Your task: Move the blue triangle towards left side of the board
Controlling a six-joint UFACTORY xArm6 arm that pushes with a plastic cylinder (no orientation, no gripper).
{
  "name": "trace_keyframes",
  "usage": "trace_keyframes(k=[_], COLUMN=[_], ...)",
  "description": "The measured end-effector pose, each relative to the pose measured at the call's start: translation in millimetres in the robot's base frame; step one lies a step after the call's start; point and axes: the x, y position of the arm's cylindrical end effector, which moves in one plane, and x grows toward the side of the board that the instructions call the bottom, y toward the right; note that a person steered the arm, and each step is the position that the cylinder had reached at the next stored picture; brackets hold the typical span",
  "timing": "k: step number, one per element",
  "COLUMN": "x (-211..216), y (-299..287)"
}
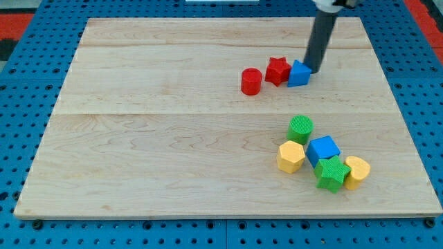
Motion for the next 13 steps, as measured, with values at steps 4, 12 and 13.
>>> trace_keyframes(k=[4,12,13], x=[78,48,45], y=[-67,-56,8])
